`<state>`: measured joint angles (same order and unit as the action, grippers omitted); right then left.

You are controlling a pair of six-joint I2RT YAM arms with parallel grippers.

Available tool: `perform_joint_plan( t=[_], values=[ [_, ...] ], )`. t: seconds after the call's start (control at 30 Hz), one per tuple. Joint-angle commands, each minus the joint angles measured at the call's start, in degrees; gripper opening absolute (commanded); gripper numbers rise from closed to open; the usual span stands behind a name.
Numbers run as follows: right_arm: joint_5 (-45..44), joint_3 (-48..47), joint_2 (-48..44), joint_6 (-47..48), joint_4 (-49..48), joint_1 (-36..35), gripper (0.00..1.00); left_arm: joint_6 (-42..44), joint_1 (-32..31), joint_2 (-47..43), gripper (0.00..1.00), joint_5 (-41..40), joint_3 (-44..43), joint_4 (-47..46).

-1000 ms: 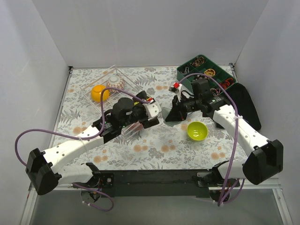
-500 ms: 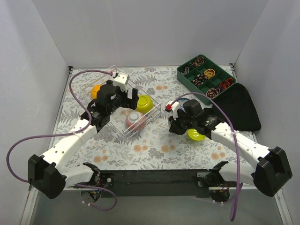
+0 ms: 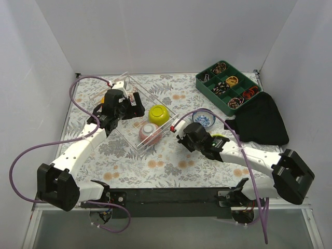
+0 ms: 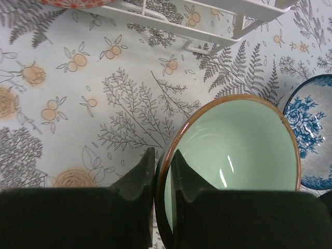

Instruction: Unload the bowls from the dish rack

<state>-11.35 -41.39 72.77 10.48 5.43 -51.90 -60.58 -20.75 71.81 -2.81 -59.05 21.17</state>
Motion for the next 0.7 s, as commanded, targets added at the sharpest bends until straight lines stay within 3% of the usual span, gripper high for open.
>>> perform_joint_plan(
  t=[0.0, 0.27, 0.67],
  values=[
    [-11.22, -0.1, 3.33, -0.46, -10.25, -2.5, 0.01, -3.76, 0.36, 0.52, 0.98, 0.43, -2.65, 3.88],
    [-16.68, 0.69, 9.31, -2.92, -13.17, -5.49, 0.02, -2.79, 0.45, 1.05, 0.98, 2.45, -3.27, 5.9],
    [-15.29, 2.45, 9.24, -5.82, -12.64, -6.37, 0.43, -2.18, 0.36, 3.07, 0.98, 5.18, -3.18, 10.82]
  ],
)
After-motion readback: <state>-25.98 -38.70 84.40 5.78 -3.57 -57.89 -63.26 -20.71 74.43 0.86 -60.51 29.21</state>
